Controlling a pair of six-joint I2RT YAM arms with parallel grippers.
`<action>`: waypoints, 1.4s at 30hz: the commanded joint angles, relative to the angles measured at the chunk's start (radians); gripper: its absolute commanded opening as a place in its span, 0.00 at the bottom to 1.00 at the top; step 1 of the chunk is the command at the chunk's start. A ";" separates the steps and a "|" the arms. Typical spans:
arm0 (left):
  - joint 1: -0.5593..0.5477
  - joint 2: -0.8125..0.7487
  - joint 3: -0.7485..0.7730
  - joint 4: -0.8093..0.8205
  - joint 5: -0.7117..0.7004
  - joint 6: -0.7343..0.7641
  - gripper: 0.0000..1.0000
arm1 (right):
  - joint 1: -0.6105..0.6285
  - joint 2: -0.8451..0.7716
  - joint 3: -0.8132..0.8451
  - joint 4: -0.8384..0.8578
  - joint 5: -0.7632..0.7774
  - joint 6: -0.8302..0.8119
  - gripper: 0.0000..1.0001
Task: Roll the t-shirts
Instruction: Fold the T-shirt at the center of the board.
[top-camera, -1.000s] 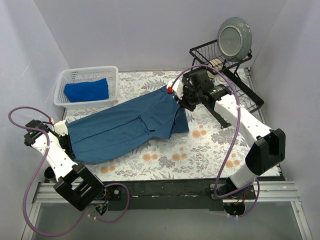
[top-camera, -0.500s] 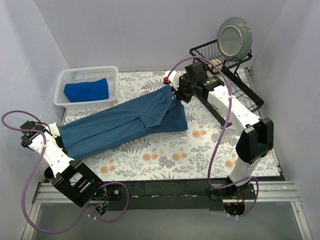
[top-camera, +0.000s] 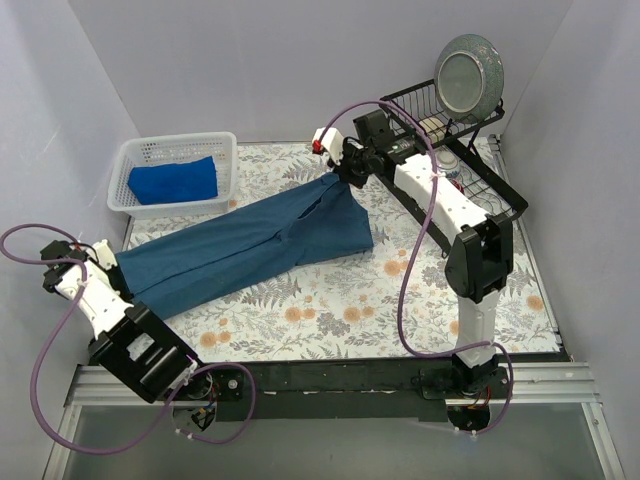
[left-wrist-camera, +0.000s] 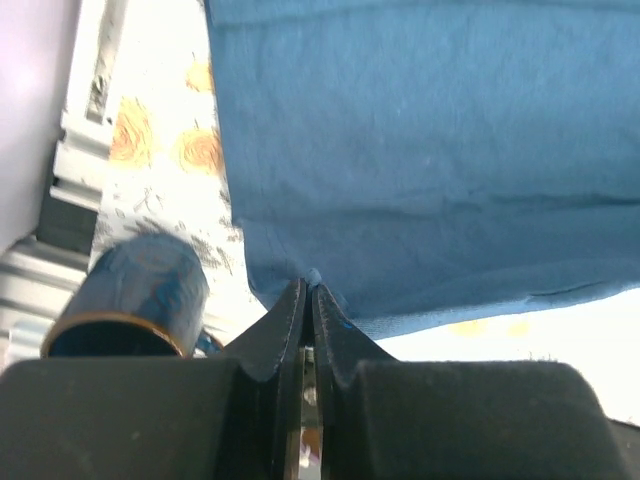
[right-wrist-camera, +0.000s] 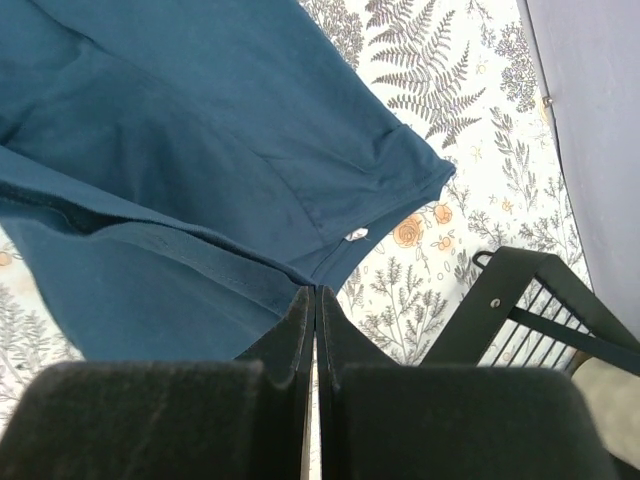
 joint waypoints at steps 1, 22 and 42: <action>0.006 0.003 -0.012 0.103 0.013 -0.028 0.00 | 0.001 0.027 0.048 0.077 0.031 -0.067 0.01; 0.007 0.066 0.044 0.235 -0.094 -0.100 0.00 | 0.032 0.184 0.089 0.321 0.056 -0.067 0.01; -0.100 0.247 0.131 0.359 -0.116 -0.135 0.00 | 0.032 0.250 0.085 0.441 0.100 -0.055 0.01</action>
